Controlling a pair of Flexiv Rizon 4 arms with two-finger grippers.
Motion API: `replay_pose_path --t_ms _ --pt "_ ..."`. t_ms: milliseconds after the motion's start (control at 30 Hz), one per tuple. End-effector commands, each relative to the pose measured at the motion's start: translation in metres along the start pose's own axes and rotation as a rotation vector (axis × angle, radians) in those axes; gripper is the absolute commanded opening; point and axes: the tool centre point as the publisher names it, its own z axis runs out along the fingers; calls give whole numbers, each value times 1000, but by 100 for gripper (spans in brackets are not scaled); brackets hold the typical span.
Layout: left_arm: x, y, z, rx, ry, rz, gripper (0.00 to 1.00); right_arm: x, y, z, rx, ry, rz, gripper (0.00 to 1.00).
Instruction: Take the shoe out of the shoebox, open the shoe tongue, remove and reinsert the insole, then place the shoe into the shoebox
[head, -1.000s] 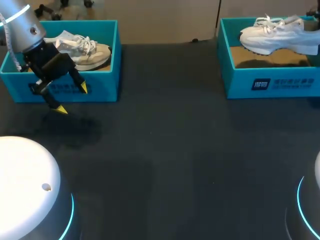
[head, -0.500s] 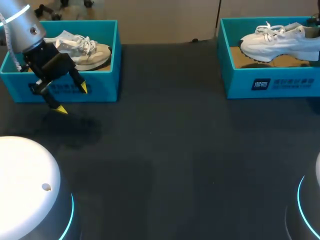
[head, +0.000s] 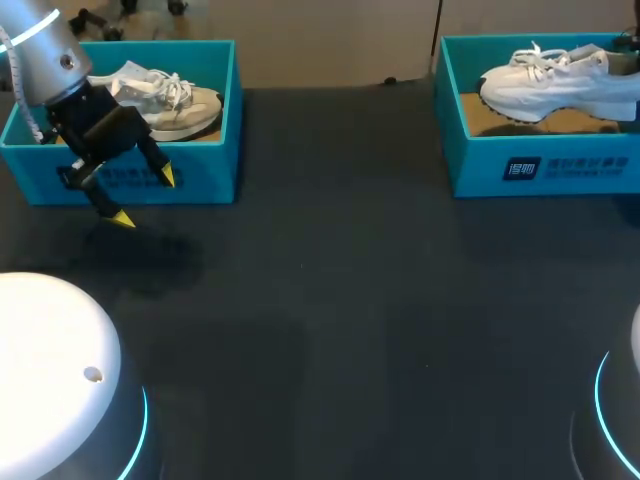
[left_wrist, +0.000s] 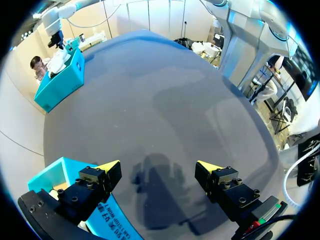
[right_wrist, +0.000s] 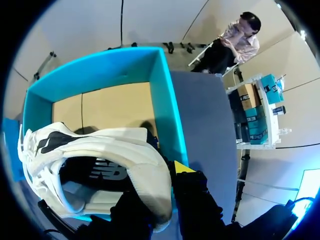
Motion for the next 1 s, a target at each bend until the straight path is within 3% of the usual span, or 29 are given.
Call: replay_pose_path --t_ms 33,1000 --pt "1 -1 -1 -4 1 0 100 2 8 8 23 -3 4 0" --pt "1 -1 -1 -4 1 0 100 6 -12 69 143 -9 146 0"
